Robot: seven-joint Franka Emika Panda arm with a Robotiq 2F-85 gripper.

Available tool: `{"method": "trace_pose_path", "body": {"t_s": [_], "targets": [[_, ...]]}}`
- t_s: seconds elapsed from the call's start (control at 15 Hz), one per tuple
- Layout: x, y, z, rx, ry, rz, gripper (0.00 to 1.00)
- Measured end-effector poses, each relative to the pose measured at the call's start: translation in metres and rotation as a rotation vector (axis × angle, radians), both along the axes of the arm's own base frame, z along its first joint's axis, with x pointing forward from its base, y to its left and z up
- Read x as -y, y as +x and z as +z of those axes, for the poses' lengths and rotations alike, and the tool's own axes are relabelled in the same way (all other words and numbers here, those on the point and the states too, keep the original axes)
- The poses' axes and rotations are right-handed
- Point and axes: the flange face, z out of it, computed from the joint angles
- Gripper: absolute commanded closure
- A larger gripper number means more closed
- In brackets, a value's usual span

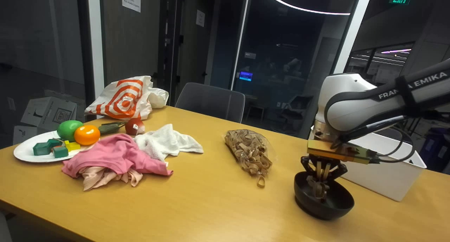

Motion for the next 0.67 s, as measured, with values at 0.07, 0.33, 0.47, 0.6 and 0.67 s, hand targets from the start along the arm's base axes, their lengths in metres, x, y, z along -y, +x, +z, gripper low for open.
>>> {"method": "trace_pose_path", "body": {"t_s": [0.07,0.33,0.47,0.6,0.67], "targets": [[0.000,0.000,0.010,0.028,-0.020,0.001,0.99],[-0.004,0.000,0.046,0.136,-0.100,0.020,0.99],[-0.013,0.001,0.058,0.176,-0.107,0.044,0.99],[-0.027,0.004,0.064,0.209,-0.092,0.073,0.99],[-0.035,0.006,0.064,0.219,-0.083,0.089,0.99]]}}
